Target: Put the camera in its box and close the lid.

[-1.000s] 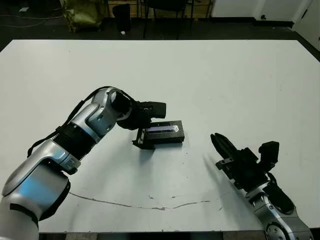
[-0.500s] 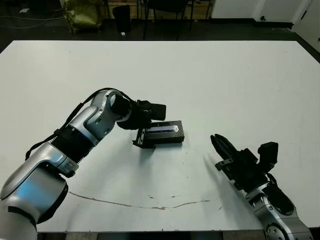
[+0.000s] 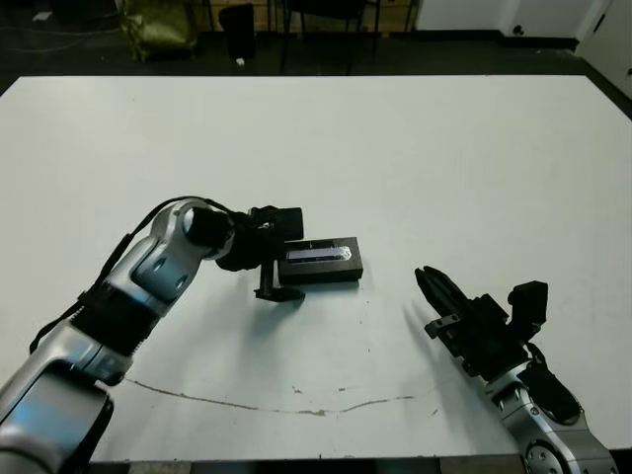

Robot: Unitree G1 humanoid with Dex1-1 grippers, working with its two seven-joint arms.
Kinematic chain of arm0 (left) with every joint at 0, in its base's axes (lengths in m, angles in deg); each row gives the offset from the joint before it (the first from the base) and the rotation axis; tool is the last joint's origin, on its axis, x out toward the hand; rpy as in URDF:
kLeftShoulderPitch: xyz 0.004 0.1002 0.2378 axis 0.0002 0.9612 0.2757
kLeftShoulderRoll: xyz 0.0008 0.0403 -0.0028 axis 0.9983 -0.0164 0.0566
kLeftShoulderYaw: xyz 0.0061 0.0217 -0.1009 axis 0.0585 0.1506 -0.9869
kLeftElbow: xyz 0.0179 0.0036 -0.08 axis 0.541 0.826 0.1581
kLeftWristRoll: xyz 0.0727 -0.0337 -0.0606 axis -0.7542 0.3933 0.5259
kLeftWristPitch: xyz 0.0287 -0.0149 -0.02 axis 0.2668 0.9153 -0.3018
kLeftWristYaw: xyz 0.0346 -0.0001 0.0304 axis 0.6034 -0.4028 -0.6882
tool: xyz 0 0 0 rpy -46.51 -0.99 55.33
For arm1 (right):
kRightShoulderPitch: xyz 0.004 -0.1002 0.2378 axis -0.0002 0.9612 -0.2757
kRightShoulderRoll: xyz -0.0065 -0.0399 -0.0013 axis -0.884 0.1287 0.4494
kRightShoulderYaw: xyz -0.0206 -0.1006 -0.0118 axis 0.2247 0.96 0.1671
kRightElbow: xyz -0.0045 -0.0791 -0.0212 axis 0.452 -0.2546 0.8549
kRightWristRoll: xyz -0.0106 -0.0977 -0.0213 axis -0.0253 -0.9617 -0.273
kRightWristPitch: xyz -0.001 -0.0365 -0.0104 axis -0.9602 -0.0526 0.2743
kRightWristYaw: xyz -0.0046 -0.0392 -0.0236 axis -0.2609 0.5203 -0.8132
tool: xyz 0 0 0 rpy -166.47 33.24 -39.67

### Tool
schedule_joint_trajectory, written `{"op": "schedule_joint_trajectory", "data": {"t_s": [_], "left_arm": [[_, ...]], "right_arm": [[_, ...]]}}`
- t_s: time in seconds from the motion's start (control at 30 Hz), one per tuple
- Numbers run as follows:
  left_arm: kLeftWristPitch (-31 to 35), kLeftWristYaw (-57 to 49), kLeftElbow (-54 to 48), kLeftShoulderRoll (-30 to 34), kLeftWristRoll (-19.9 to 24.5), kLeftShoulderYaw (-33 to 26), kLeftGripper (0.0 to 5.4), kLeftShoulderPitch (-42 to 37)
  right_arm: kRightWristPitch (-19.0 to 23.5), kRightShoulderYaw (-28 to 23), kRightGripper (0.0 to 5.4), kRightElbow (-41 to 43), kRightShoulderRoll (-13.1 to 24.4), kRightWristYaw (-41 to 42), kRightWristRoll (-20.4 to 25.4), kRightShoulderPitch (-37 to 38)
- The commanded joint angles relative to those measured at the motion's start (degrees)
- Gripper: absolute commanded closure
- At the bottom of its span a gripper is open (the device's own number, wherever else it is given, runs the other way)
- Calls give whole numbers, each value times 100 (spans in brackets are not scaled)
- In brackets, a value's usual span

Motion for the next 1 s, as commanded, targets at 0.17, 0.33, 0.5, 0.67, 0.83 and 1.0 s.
{"op": "schedule_joint_trajectory", "data": {"t_s": [0.17, 0.33, 0.5, 0.67, 0.83, 1.0], "left_arm": [[779, 619, -910, 444, 1088, -335, 2, 335], [771, 362, -1172, 600, 1369, -580, 2, 665], [613, -166, -1349, 543, 1656, -1099, 2, 979], [643, -1979, -2028, -402, 1980, -1897, 2, 1833], [-144, -3683, -2260, -1394, 1494, -1815, 87, 2383], [-436, -4607, -2239, -1904, 956, -1421, 208, 2549]], "right_arm": [[63, -32, 540, -105, 9, -17, 31, -56], [1, -24, 540, -166, 21, 17, -1, -96], [39, -44, 540, -208, 15, 34, 53, -137], [96, -17, 540, -197, 47, -6, 14, -178], [170, -7, 540, -180, 12, -61, 51, -193], [266, -18, 540, -97, -9, -133, 108, -172]]}}
